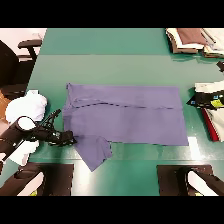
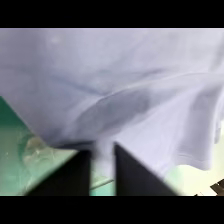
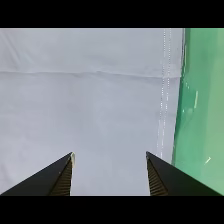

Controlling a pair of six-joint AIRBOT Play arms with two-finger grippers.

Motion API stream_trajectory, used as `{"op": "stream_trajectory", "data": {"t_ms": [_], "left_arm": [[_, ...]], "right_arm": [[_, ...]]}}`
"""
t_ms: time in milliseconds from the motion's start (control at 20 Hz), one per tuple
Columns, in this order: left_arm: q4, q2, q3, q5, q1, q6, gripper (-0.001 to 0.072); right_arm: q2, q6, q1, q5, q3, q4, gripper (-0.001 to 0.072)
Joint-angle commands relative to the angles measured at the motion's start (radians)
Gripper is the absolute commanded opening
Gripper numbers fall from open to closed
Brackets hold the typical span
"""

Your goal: Fold the shirts.

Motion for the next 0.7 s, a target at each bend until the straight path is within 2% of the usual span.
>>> {"op": "stream_trajectory", "data": {"t_ms": [0, 100, 300, 450, 500, 550, 650], "left_arm": [[-0.034, 0.002, 0.0, -0.002, 0.0, 0.05, 0.0024], [-0.028, 0.006, 0.025, -0.033, 0.0, 0.053, 0.0023], [-0.027, 0.006, 0.063, -0.061, 0.0, 0.076, 0.0023], [-0.027, 0.006, 0.088, -0.063, 0.0, 0.076, 0.0023], [-0.027, 0.006, 0.093, -0.062, 0.0, 0.076, 0.0023], [-0.027, 0.006, 0.098, -0.061, 0.0, 0.076, 0.0023], [-0.026, 0.006, 0.102, -0.062, 0.0, 0.075, 0.0023]], "right_arm": [[-0.005, 0.0, -0.049, 0.074, -0.003, -0.006, 0.0506], [-0.018, 0.0, -0.138, 0.148, -0.035, -0.019, 0.0506], [0.019, 0.0, -0.389, 0.144, -0.283, -0.038, 0.0516], [0.019, 0.0, -0.533, 0.058, -0.479, 0.0, 0.0513], [0.015, -0.002, -0.558, 0.031, -0.527, 0.037, 0.0502], [0.004, -0.015, -0.565, 0.012, -0.557, 0.073, 0.0449], [-0.039, -0.027, -0.549, -0.026, -0.593, 0.134, 0.044]]}}
